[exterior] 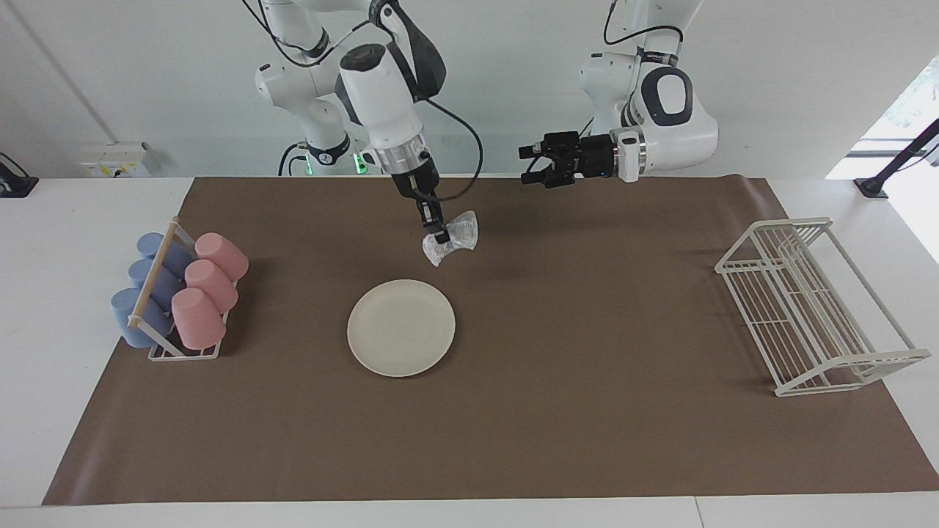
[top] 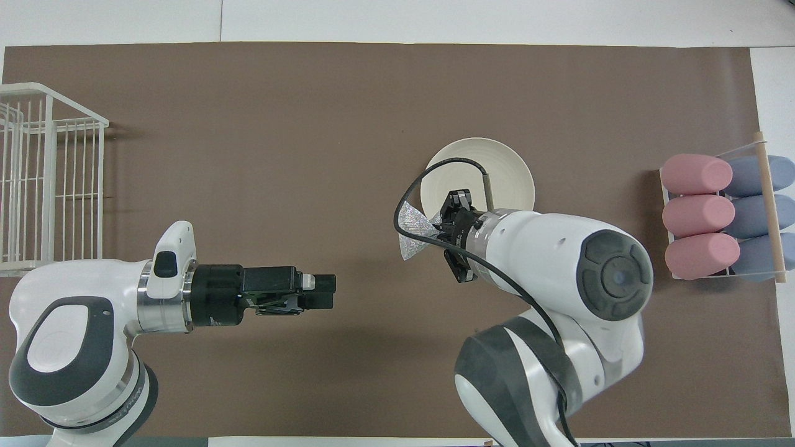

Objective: Wipe plate with sponge
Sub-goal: 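Rub the cloth around the plate surface with the right gripper, then lift the cloth off the plate with the right gripper while the left gripper reaches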

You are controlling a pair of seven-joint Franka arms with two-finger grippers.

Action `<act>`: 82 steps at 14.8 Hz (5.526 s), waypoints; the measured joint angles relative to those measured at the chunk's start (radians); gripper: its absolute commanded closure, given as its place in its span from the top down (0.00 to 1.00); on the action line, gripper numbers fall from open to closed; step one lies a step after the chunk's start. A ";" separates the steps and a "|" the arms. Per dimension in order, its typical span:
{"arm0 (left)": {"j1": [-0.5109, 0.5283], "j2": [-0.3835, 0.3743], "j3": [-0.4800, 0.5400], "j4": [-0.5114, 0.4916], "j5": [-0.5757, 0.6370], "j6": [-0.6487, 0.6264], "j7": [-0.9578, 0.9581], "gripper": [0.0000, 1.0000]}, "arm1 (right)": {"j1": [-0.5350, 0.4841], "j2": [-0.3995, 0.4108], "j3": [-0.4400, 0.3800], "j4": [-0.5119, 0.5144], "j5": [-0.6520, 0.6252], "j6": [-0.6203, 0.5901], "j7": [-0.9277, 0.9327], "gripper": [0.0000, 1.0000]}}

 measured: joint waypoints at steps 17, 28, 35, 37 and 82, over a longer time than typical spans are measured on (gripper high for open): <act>0.295 -0.001 0.010 0.046 0.896 0.011 -0.112 1.00 | -0.114 0.257 0.005 -0.028 0.000 0.189 -0.225 0.00; 0.295 0.002 -0.006 0.053 1.144 0.097 -0.178 1.00 | -0.248 0.252 0.007 -0.048 0.000 0.189 -0.502 0.00; 0.294 0.003 -0.011 0.053 1.144 0.100 -0.183 1.00 | -0.065 0.269 0.009 -0.066 0.001 0.317 -0.239 0.00; 0.294 0.003 -0.011 0.053 1.144 0.100 -0.183 1.00 | -0.076 0.269 0.007 -0.066 0.001 0.317 -0.255 0.00; 0.000 0.041 -0.034 0.197 0.378 0.217 -0.449 1.00 | 0.017 -0.149 0.032 0.290 -0.067 -0.622 0.104 0.00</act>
